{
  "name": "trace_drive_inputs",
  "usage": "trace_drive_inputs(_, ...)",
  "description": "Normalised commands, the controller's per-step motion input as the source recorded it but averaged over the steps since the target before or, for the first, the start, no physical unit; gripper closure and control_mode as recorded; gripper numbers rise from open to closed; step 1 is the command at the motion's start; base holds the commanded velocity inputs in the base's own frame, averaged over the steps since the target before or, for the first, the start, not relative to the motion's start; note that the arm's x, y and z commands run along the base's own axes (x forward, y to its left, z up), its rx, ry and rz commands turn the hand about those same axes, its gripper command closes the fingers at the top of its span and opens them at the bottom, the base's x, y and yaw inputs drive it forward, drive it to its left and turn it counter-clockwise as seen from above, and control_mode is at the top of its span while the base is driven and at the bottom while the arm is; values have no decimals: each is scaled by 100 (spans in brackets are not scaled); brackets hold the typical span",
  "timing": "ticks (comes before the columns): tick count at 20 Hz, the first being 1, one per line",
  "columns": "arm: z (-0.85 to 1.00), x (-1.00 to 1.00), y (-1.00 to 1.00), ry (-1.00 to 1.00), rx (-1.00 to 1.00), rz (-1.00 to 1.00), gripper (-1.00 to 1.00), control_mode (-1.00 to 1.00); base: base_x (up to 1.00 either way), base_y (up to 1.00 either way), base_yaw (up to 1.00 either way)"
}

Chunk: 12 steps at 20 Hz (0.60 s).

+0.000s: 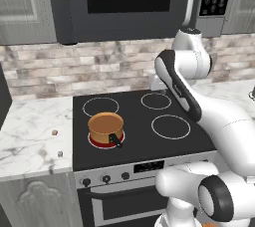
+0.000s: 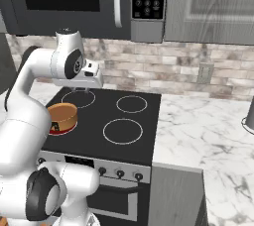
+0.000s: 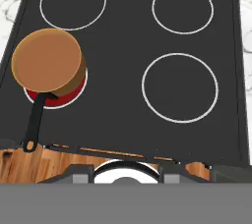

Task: Pick up the sugar cube(s) and place them in the saucepan with hot chocolate.

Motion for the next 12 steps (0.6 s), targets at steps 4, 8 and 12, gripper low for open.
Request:
trace_drive_inputs(4, -1, 0, 11, 0, 0, 0, -100, -100, 0, 0, 0)
trace_drive_inputs(8, 0, 18, 83, 2, 0, 0, -100, -100, 0, 0, 0)
trace_drive_inputs(12, -9, 35, 100, 7, 0, -2, -100, -100, 0, 0, 0)
